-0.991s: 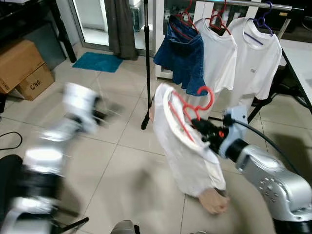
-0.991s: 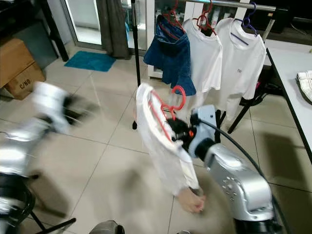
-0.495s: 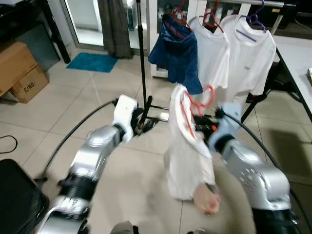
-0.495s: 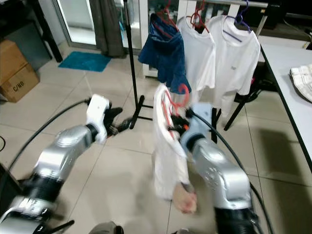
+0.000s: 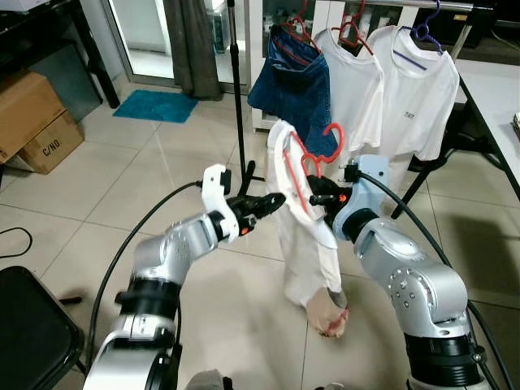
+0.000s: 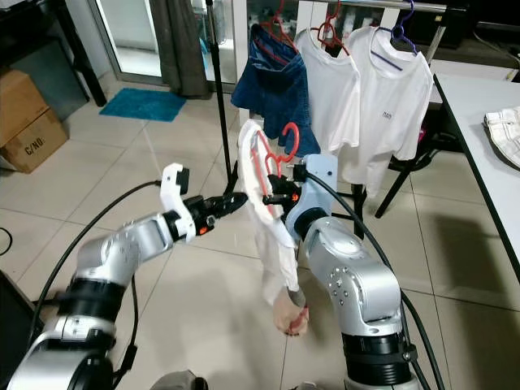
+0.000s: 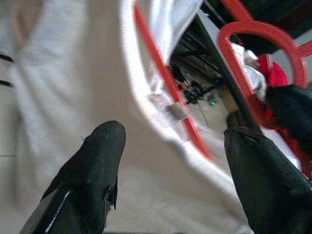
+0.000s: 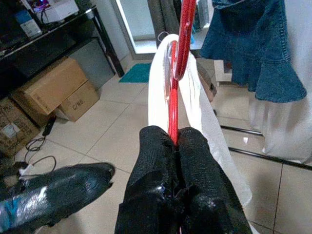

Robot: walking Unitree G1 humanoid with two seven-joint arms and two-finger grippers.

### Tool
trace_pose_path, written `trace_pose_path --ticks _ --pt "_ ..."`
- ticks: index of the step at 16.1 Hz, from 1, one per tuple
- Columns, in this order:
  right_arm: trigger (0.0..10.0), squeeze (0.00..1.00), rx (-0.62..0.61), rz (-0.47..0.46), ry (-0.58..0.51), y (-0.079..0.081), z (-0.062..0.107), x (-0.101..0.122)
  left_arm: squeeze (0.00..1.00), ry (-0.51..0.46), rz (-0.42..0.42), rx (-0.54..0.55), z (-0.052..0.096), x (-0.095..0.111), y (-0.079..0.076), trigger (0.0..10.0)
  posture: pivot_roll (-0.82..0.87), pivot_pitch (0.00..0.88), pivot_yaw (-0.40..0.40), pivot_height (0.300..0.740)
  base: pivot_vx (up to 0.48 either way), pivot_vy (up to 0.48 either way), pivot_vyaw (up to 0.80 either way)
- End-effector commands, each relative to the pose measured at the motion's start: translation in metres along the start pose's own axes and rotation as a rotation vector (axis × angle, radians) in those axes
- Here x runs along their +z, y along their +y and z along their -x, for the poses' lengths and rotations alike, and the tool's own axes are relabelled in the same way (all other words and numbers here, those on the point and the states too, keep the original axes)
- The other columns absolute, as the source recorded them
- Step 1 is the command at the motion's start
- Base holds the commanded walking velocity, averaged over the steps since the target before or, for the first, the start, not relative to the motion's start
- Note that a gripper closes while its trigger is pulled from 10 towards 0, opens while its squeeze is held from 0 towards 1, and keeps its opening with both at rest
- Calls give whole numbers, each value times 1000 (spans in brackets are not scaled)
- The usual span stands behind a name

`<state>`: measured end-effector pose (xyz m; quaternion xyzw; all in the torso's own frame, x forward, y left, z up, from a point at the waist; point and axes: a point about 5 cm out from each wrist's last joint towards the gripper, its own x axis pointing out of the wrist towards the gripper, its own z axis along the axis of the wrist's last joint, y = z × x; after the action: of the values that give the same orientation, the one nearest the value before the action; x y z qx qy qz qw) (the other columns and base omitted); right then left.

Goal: Hang hanger

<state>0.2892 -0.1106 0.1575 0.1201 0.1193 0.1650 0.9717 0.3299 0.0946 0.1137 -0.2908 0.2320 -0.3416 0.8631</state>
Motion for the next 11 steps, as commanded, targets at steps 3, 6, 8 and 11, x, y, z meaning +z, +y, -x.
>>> trace_pose_path --ticks 3,6,8,11 --pt "10000 0 71 1 -41 14 3 13 0 13 53 -33 -7 1 -2 5922 66 7 66 740 0 0 0" --pt "10000 0 73 1 -40 14 3 14 0 58 79 11 -10 -3 2 0 63 9 72 740 0 0 0" --pt "10000 0 77 0 -39 15 3 15 0 59 88 7 -11 -4 2 0 65 10 70 740 0 0 0" --pt "10000 0 83 -1 -39 15 2 15 0 54 92 18 -14 -4 2 0 67 9 68 740 0 0 0"
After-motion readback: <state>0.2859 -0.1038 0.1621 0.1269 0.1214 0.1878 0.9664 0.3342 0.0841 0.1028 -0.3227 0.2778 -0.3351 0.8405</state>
